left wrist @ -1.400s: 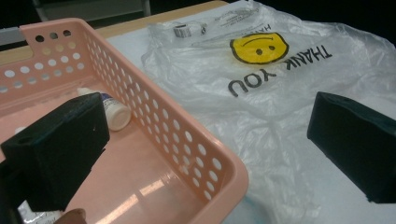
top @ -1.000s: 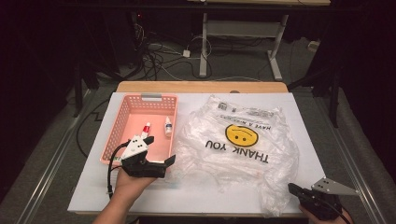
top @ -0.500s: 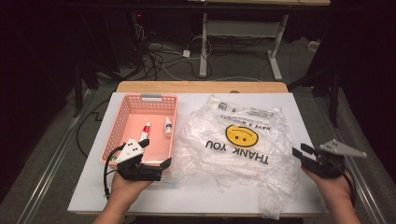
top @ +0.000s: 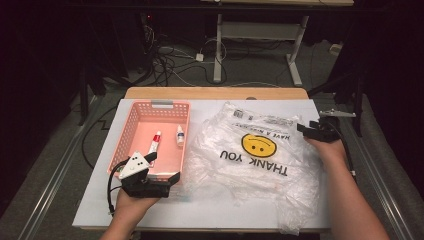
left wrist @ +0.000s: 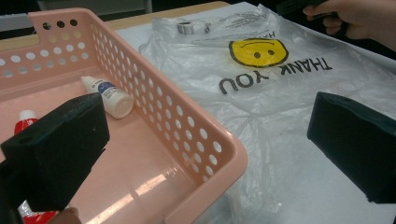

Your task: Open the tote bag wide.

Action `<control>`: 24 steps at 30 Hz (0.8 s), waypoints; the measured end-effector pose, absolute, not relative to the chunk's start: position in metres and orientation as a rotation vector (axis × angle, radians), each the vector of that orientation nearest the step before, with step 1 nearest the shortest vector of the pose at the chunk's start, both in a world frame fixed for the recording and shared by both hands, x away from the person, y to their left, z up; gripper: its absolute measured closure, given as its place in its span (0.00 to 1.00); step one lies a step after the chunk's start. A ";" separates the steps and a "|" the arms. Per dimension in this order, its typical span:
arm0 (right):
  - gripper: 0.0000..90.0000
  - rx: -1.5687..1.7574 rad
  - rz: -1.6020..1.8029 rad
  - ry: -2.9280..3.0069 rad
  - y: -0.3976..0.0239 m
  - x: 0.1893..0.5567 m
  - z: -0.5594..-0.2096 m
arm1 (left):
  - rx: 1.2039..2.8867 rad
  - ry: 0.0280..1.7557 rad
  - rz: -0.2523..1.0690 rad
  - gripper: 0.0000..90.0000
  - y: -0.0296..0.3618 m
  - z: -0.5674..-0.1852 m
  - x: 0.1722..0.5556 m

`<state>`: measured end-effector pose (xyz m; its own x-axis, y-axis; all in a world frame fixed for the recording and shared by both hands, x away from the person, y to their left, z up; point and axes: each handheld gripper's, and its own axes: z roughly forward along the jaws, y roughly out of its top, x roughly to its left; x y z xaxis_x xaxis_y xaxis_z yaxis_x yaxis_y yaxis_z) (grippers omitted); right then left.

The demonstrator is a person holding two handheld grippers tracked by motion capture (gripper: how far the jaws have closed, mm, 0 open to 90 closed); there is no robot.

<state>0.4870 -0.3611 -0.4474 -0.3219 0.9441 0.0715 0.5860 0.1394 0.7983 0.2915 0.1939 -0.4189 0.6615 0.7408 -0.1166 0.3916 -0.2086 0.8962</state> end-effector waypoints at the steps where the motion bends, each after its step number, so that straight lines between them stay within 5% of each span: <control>1: 0.43 1.473 1.050 1.971 -0.361 0.493 -0.450 | 1.830 0.901 0.417 0.00 0.193 -0.419 0.291; 5: 0.43 1.507 1.036 2.026 -0.360 0.510 -0.464 | 1.831 0.902 0.414 0.00 0.192 -0.419 0.290; 7: 0.52 1.510 0.998 2.061 -0.357 0.513 -0.473 | 1.832 0.901 0.416 0.00 0.191 -0.419 0.289; 12: 0.98 1.405 0.941 2.122 -0.350 0.510 -0.471 | 1.841 0.895 0.402 0.00 0.188 -0.421 0.291; 24: 1.00 1.550 0.889 1.795 -0.421 0.491 -0.446 | 1.848 0.869 0.382 0.00 0.184 -0.421 0.291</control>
<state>0.4908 -0.4207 -0.4461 -0.1390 0.9902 -0.0144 0.5887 0.0943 0.8028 0.2908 0.1838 -0.4207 0.6900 0.7133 -0.1227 0.3919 -0.2256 0.8919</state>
